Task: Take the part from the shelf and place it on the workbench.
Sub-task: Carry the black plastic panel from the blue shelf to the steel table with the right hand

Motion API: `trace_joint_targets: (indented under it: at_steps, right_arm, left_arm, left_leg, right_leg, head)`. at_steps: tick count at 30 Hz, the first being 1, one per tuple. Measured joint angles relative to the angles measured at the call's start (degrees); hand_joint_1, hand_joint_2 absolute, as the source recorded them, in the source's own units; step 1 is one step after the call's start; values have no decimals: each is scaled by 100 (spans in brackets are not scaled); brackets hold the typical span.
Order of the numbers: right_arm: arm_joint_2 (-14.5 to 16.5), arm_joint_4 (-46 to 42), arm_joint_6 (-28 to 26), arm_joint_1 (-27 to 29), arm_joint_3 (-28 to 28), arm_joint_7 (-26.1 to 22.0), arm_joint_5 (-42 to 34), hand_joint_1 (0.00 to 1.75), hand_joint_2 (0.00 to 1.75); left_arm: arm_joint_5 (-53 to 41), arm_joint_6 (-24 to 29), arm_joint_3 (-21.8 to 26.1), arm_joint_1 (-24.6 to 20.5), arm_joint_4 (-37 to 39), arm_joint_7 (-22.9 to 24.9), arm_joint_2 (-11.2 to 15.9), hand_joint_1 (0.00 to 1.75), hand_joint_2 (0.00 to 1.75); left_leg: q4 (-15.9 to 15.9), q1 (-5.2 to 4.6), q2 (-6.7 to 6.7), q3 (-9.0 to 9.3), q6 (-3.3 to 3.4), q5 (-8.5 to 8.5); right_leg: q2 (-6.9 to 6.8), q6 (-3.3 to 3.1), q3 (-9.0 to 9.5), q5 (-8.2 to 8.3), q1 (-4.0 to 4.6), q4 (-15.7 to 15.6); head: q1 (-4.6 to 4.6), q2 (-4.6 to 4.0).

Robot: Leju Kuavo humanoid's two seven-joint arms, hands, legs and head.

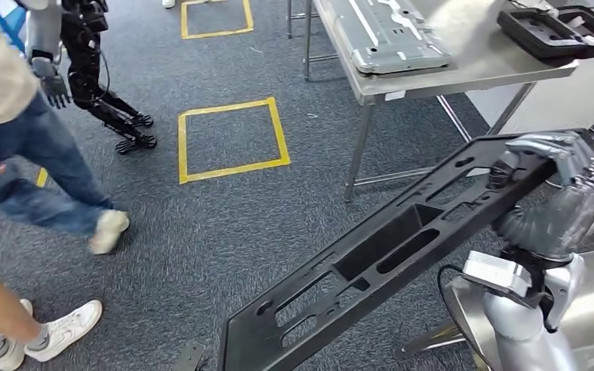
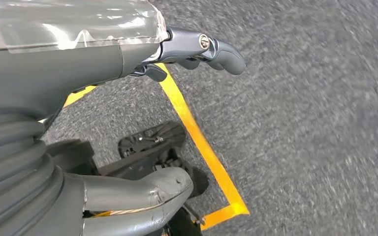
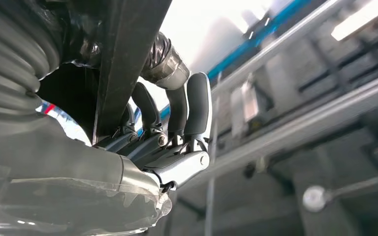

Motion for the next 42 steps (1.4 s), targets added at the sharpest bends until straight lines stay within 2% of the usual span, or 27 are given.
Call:
trace_joint_targets:
  at_steps: [1,3,4,5,7,9,10,11,13,15,17,19,20,22,24,26,28,30,32,33,34,35,36,37,39,41,42]
  right_arm:
    - [0,-6,-19,28,-46,-7,3,175,175]
    - [0,-8,-45,94,-128,-17,13,175,175]
    - [0,-8,-55,128,-168,-19,19,175,175]
    - [-1,-8,-61,152,-209,-21,24,175,175]
    - [-5,-8,-64,169,-291,-20,28,175,175]
    - [-22,0,-65,161,-379,-16,27,175,175]
    - [-39,7,-65,156,-425,-12,26,175,175]
    - [-61,16,-65,151,-473,-6,25,175,175]
    - [-124,35,-62,149,-588,6,23,175,175]
    - [-193,56,-52,115,-716,19,22,175,175]
    - [-231,88,-31,61,-830,39,21,175,175]
    - [-255,143,6,39,-924,64,21,175,175]
    - [-279,178,22,38,-976,75,21,175,175]
    - [-353,240,37,28,-1112,92,22,175,175]
    - [-424,298,37,4,-1256,107,14,175,175]
    - [-483,380,35,-14,-1379,113,-8,175,175]
    - [-546,474,32,-7,-1496,111,-29,175,175]
    - [-595,563,25,1,-1619,107,-44,175,175]
    - [-611,676,16,25,-1733,93,-65,175,175]
    - [-612,747,15,57,-1794,84,-81,175,175]
    - [-613,815,14,100,-1861,73,-97,175,175]
    - [-613,879,13,142,-1933,64,-114,175,175]
    - [-614,932,11,174,-2002,58,-126,175,175]
    - [-616,977,10,194,-2066,50,-132,175,175]
    - [-621,1064,7,208,-2178,33,-139,175,175]
    - [-630,1155,-1,226,-2276,10,-149,175,175]
    - [-638,1198,-7,245,-2319,0,-152,175,175]
  left_arm:
    - [4,4,8,14,0,-1,2,0,175]
    - [9,9,22,52,0,0,5,0,175]
    - [9,10,28,66,0,1,8,0,175]
    - [10,11,32,74,0,1,10,0,175]
    - [10,12,37,70,0,2,13,0,175]
    - [10,13,43,60,0,2,14,0,175]
    - [9,12,47,57,0,2,14,0,175]
    - [8,11,50,54,0,2,14,0,175]
    - [8,9,54,41,0,1,9,0,175]
    - [8,6,57,22,0,-2,1,0,175]
    - [6,2,61,22,0,-4,-2,0,175]
    - [3,-1,71,36,0,-2,-2,0,175]
    - [1,-1,75,38,0,0,-2,0,175]
    - [-9,-3,80,32,0,4,-6,0,175]
    - [-20,-7,81,28,0,9,-14,0,175]
    - [-27,-8,82,25,0,15,-22,0,175]
    - [-32,-10,83,18,0,20,-33,0,175]
    - [-35,-14,84,17,0,25,-40,0,175]
    - [-39,-15,87,35,0,33,-40,0,175]
    - [-43,-16,90,52,0,38,-40,0,175]
    - [-46,-16,93,70,0,43,-39,0,175]
    - [-49,-16,97,85,0,48,-39,0,175]
    - [-50,-16,101,94,0,51,-38,0,175]
    - [-50,-16,105,97,0,55,-38,0,175]
    - [-51,-16,115,97,0,61,-37,0,175]
    - [-63,-9,121,96,0,66,-37,0,175]
    - [-74,-3,122,95,0,66,-36,0,175]
  left_leg:
    - [335,18,-157,-143,-20,-194]
    - [1082,30,-291,-483,-41,-508]
    - [1278,33,-306,-583,-44,-527]
    - [1255,35,-315,-585,-40,-427]
    - [619,48,-435,-320,-12,0]
    - [-49,68,-695,-36,12,276]
    - [-210,74,-785,30,20,312]
    - [-251,66,-793,49,30,302]
    - [-306,55,-671,62,98,346]
    - [-384,53,-534,70,191,411]
    - [-412,34,-390,61,241,436]
    - [-400,5,-233,42,255,433]
    - [-392,-5,-160,31,258,430]
    - [-371,-18,-34,16,255,420]
    - [-356,-36,71,14,234,403]
    - [-354,-46,168,23,193,390]
    - [-350,-46,234,39,141,368]
    - [-149,-33,55,-26,84,209]
    - [481,-6,-215,-296,43,-147]
    - [873,3,-273,-477,32,-314]
    - [1160,12,-299,-616,23,-396]
    - [1259,19,-310,-672,17,-365]
    - [1127,28,-322,-620,17,-222]
    - [794,39,-366,-473,21,-3]
    - [60,66,-582,-135,40,305]
    - [-244,63,-705,8,62,359]
    - [-268,49,-665,15,82,367]
  right_leg:
    - [59,-18,-3,9,-4,-2]
    - [201,-34,-14,15,-5,7]
    - [280,-35,-19,16,-5,18]
    - [362,-34,-22,15,-6,31]
    - [517,-22,-24,9,-16,58]
    - [656,26,-51,10,-13,89]
    - [718,62,-74,21,-15,95]
    - [782,106,-96,42,-21,89]
    - [842,187,-129,69,-47,74]
    - [599,231,-242,-98,-37,293]
    - [270,250,-514,-466,-22,912]
    - [165,269,-729,-678,-29,1447]
    - [145,270,-712,-640,-30,1464]
    - [53,246,-354,-337,-18,889]
    - [-137,181,27,-126,41,214]
    - [-201,119,114,-104,97,4]
    - [-90,68,112,-62,79,-38]
    - [17,17,127,-14,30,-94]
    - [124,-13,124,13,7,-112]
    - [185,-20,116,17,6,-106]
    - [253,-21,110,17,6,-97]
    - [325,-19,105,15,4,-84]
    - [398,-12,101,11,-1,-67]
    - [472,0,100,3,-9,-47]
    - [613,48,78,-19,-23,7]
    - [740,126,30,-11,-39,35]
    - [804,170,6,8,-48,29]
  head:
    - [0,-1]
    - [0,0]
    - [0,1]
    - [0,1]
    - [0,0]
    - [0,-1]
    - [1,-1]
    - [1,-1]
    - [3,-1]
    - [16,0]
    - [31,1]
    - [31,1]
    - [30,0]
    - [31,-1]
    - [31,-1]
    - [30,-1]
    - [30,0]
    - [28,0]
    - [25,-1]
    - [23,0]
    - [23,0]
    - [22,-1]
    - [22,-1]
    - [22,-1]
    - [25,-1]
    - [25,0]
    - [25,1]
